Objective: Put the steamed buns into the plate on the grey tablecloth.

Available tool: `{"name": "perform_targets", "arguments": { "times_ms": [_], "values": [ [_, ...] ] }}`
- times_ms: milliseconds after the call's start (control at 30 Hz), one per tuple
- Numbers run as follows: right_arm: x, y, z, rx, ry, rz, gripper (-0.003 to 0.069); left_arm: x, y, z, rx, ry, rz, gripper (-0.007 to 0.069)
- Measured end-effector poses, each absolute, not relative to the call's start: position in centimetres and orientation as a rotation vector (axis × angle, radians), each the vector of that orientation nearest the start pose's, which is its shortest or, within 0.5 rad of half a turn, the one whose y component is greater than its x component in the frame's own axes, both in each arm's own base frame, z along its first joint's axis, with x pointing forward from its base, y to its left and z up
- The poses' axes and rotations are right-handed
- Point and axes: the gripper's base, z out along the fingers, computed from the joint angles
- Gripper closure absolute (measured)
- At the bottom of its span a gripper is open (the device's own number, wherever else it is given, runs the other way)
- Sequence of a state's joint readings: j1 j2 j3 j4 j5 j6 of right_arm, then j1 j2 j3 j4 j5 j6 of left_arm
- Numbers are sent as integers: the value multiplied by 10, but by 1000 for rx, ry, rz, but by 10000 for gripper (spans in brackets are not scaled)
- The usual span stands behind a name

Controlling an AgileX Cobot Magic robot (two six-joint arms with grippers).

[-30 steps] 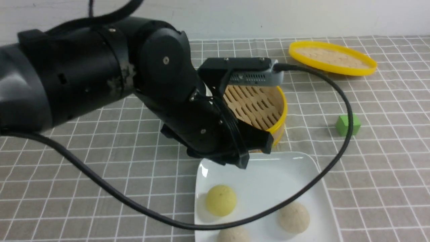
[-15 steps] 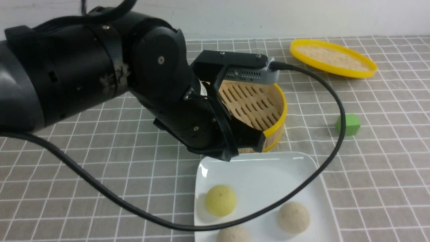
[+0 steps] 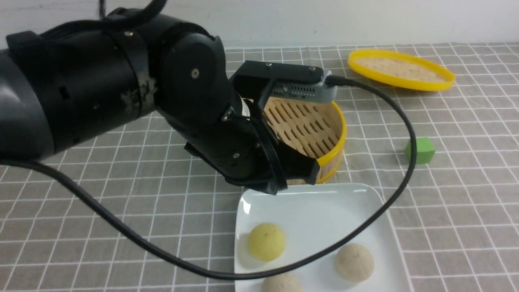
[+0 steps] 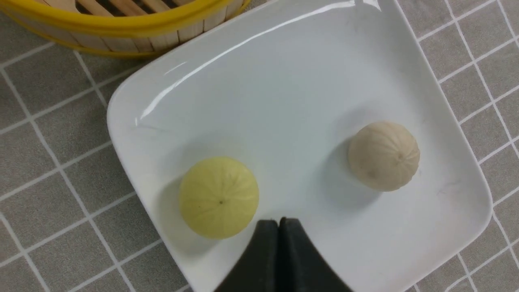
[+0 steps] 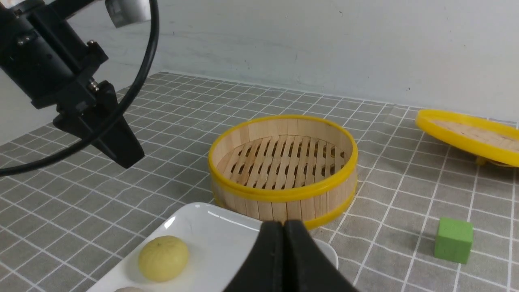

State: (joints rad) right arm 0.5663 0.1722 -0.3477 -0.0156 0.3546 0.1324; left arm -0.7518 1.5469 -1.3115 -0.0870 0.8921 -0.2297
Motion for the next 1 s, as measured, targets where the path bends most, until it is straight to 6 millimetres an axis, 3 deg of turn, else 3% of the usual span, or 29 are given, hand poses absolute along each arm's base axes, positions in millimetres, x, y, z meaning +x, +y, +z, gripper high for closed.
{"name": "perform_targets", "arguments": {
  "times_ms": [700,900,1000],
  "values": [
    [47,29,283,-372,1652,511,655,238,-227,312,666,2582,-387,604],
    [51,26,258,-297,1685,435,648,240,-225,312,679,2568,-354,605],
    [53,17,228,-176,1724,320,645,240,-225,312,685,2564,-339,601]
  ]
}}
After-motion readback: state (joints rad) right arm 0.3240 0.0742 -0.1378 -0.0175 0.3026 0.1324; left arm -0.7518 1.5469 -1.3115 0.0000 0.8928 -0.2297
